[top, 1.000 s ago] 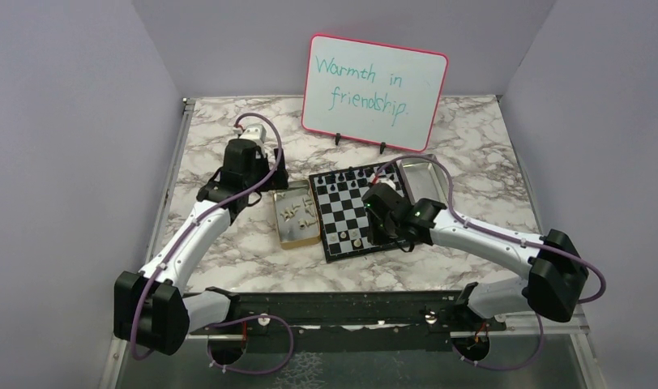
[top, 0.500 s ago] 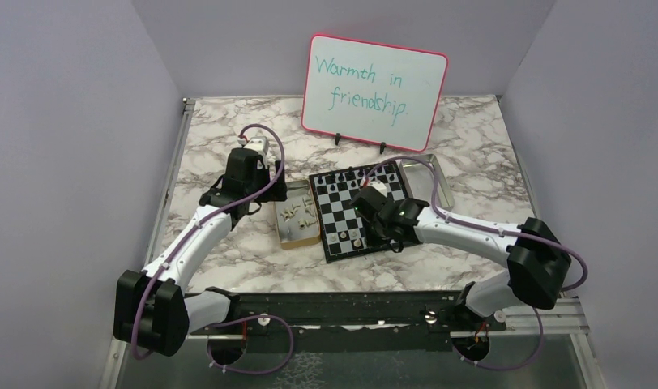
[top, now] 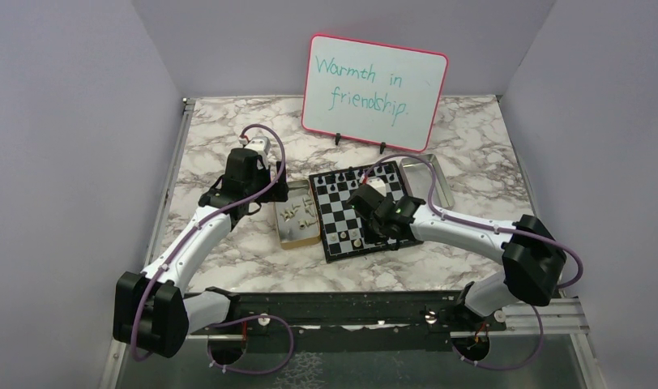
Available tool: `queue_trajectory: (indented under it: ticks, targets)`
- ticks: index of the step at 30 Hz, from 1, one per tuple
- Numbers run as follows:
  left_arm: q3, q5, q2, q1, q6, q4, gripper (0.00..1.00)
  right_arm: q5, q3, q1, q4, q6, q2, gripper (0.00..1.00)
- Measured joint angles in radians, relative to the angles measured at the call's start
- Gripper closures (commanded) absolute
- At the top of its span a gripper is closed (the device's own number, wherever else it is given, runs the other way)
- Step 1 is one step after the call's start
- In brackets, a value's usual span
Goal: Set up the chess pieces on the board
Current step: Place the chess piece on the chessboard.
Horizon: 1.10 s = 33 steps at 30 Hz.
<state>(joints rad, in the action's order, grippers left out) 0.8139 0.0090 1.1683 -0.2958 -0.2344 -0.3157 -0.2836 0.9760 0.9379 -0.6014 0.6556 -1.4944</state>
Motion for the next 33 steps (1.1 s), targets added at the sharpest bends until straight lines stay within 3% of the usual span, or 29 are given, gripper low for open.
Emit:
queue_trajectory:
  ticks: [8, 33]
  targets:
    - [0.0, 0.0, 0.0, 0.0, 0.0, 0.0, 0.05, 0.0, 0.001, 0.0, 0.0, 0.011, -0.009, 0.91]
    - [0.0, 0.002, -0.003, 0.0, 0.0, 0.0, 0.01, 0.001, 0.001, 0.002, -0.005, 0.038, -0.026, 0.75]
